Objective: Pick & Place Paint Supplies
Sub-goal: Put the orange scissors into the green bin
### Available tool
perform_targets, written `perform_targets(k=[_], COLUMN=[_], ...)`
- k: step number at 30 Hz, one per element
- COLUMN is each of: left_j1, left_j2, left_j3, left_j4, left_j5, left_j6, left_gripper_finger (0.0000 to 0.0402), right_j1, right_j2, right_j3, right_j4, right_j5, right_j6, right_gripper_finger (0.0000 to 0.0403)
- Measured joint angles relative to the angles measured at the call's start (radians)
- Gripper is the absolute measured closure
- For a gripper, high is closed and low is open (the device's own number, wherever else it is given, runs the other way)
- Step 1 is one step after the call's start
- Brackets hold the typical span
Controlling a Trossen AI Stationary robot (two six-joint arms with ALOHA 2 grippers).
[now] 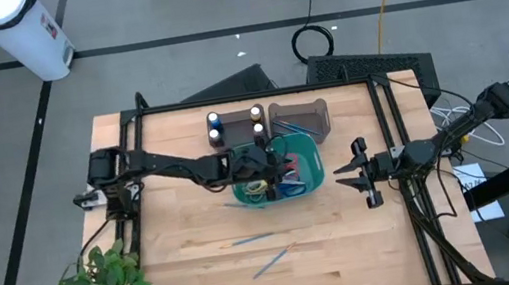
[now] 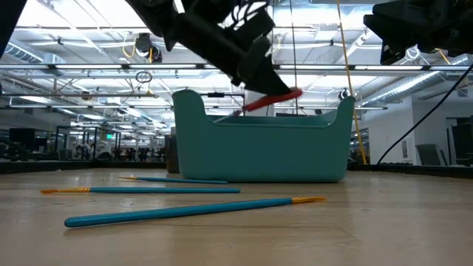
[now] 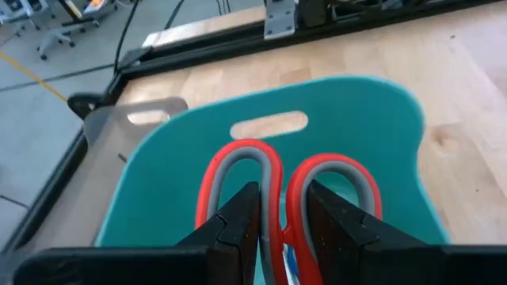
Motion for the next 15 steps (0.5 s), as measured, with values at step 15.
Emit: perform_targets(k=[15], left_j1=[0.016], left_j2=[0.105], left_j3=[0.000], left_j4=[0.017], left_j5=[0.007], left_j6=[-0.034], left_gripper_finger=[0.0305], right_j1=[0.000], right_j2=[0.000], right_j3=[0.000], right_j4=[-0.002], right_j5=[0.000], right_j6=[-0.003], right_gripper_finger=[0.0310])
